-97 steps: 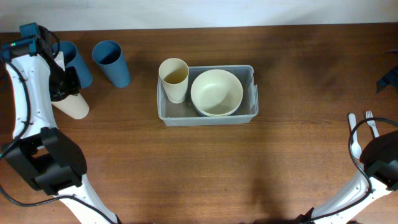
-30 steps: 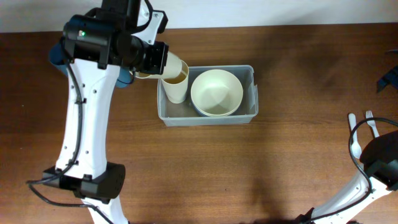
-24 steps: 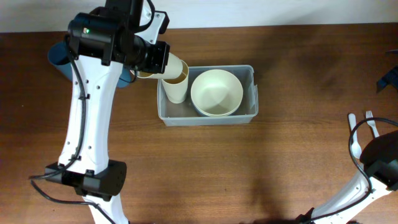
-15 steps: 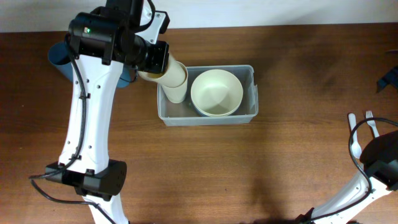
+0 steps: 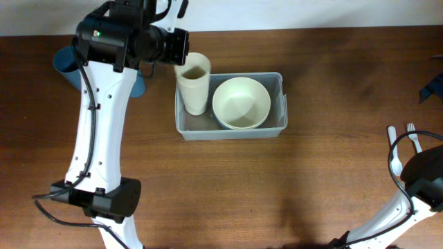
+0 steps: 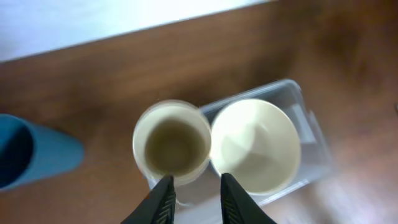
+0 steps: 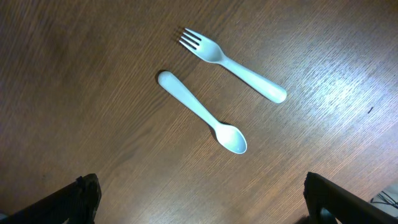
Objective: Pack container
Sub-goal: 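Move the left gripper to the back blue cup and grasp it, then lift the blue cup and carry it tilted toward the bin, then lower the blue cup upright into the bin beside the cream cups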
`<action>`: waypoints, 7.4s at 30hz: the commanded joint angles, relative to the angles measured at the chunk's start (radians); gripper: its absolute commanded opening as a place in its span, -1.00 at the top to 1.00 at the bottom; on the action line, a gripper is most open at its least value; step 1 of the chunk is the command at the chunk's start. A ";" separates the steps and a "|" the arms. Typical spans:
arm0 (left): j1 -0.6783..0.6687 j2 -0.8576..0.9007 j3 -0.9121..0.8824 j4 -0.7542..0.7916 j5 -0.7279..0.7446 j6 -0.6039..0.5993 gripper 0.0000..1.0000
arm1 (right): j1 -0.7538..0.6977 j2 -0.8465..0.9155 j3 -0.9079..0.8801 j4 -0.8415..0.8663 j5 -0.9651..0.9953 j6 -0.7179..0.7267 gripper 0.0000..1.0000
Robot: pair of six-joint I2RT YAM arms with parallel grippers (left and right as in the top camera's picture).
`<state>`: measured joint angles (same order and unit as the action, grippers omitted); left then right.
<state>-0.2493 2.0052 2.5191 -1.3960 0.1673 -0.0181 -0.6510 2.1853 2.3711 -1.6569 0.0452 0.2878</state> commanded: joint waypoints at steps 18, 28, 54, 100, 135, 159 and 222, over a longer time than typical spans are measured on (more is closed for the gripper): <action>0.453 0.066 0.002 0.009 -0.296 -0.065 -0.38 | 0.005 -0.013 -0.005 0.000 0.012 0.008 -0.97; 0.630 0.233 0.002 0.027 -0.208 -0.165 -0.36 | 0.005 -0.013 -0.005 0.000 0.012 0.008 -0.97; 0.645 0.431 0.002 0.176 -0.087 -0.337 -0.34 | 0.005 -0.013 -0.005 0.000 0.012 0.008 -0.98; 0.805 0.249 0.619 -0.222 0.002 -0.194 0.97 | 0.005 -0.013 -0.005 0.000 0.012 0.008 -0.98; 0.158 0.023 0.330 -0.292 0.028 -0.063 0.97 | 0.005 -0.013 -0.005 0.000 0.012 0.008 -0.98; 0.158 -0.304 -0.257 -0.291 0.085 -0.063 0.97 | 0.005 -0.013 -0.005 0.000 0.012 0.008 -0.98; 0.061 -0.103 -0.523 -0.005 -0.130 -0.055 0.72 | 0.005 -0.013 -0.005 0.000 0.012 0.008 -0.97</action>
<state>-0.1905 1.8992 1.9968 -1.4071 0.0616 -0.0856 -0.6510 2.1853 2.3711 -1.6569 0.0452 0.2882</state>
